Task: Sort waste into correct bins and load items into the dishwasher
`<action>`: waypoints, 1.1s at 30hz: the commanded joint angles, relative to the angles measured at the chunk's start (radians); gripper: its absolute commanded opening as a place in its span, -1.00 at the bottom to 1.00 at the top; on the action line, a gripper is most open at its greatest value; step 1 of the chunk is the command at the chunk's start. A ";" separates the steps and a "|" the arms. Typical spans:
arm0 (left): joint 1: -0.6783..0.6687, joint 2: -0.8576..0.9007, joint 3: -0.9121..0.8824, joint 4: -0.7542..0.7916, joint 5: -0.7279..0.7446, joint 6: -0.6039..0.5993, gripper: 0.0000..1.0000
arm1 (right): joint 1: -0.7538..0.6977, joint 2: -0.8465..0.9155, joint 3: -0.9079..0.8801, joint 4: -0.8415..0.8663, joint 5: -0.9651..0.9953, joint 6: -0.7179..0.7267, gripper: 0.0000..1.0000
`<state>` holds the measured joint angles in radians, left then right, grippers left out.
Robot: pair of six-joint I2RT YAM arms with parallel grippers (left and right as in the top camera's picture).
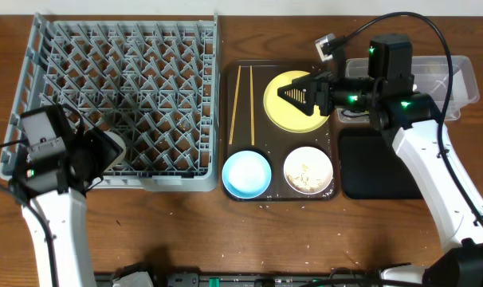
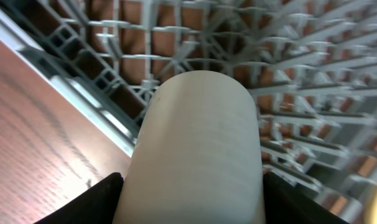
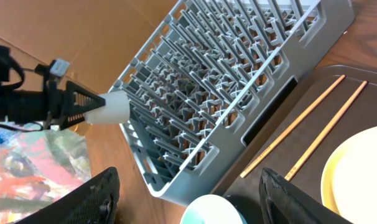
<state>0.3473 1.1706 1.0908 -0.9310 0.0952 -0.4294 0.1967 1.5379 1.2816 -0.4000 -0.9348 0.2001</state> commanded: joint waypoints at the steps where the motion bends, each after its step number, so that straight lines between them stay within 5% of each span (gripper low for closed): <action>1: 0.005 0.069 0.011 0.002 -0.057 -0.016 -0.22 | 0.022 0.000 0.007 -0.002 0.021 -0.022 0.40; 7: 0.005 0.166 0.011 0.005 0.016 -0.017 -0.21 | 0.031 0.000 0.007 -0.012 0.021 -0.022 0.40; 11: 0.005 0.204 0.011 0.015 0.026 -0.017 -0.02 | 0.034 0.000 0.007 -0.015 0.021 -0.022 0.40; 15: 0.005 0.212 0.011 0.015 0.046 -0.016 0.58 | 0.034 0.000 0.007 -0.024 0.022 -0.022 0.40; 20: 0.005 0.185 0.045 -0.006 0.169 0.056 0.81 | 0.048 0.000 0.007 -0.100 0.127 -0.027 0.31; 33: -0.055 -0.011 0.132 -0.081 0.554 0.391 0.82 | 0.312 0.000 0.006 -0.382 0.814 -0.047 0.19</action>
<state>0.3260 1.2087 1.1984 -1.0084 0.4988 -0.1787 0.4541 1.5383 1.2812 -0.7700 -0.3523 0.1692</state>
